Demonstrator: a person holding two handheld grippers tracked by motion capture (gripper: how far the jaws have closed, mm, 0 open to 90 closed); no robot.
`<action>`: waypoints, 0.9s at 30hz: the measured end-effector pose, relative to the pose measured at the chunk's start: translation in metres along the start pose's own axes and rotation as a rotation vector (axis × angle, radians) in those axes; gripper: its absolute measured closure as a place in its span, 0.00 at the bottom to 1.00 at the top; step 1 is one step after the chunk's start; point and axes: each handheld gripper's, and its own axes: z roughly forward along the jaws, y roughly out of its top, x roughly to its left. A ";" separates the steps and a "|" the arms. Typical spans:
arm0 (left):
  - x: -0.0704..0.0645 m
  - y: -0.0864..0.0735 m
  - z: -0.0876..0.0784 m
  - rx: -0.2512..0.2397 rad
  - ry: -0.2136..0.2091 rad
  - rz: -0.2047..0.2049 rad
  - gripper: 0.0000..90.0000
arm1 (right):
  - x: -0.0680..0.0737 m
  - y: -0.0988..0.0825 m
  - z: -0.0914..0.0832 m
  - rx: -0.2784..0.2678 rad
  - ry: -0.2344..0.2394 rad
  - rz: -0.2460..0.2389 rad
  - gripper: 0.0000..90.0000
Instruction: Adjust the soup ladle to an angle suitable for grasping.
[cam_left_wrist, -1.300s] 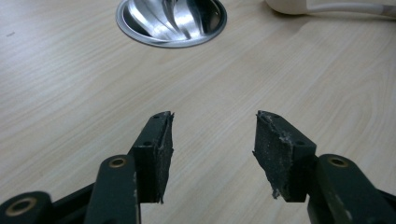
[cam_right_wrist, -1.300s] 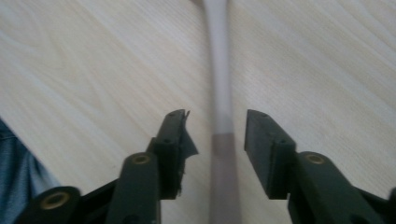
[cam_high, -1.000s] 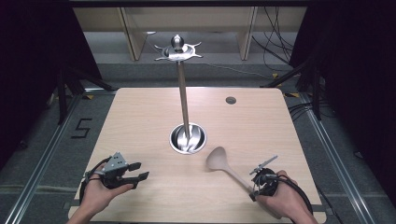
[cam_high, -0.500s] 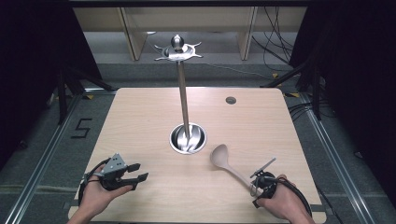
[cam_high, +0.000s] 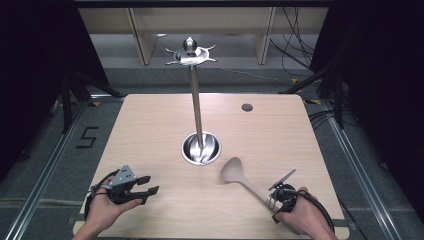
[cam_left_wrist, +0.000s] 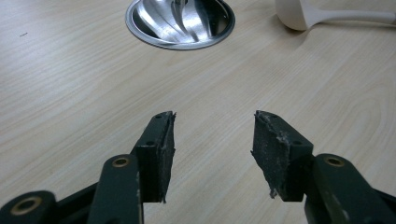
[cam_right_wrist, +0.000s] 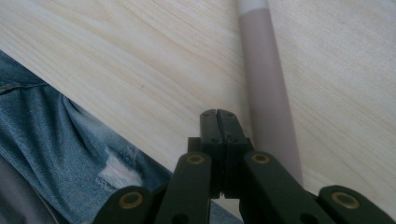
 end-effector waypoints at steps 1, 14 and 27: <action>0.000 0.000 0.000 0.001 -0.001 -0.002 0.53 | -0.001 0.000 0.000 0.009 -0.003 -0.002 1.00; 0.000 0.000 0.000 0.011 -0.012 -0.007 0.53 | -0.003 0.005 -0.013 -0.007 -0.020 -0.003 1.00; 0.000 0.000 0.001 0.024 -0.012 -0.011 0.53 | -0.052 -0.019 -0.014 0.151 -0.146 0.028 1.00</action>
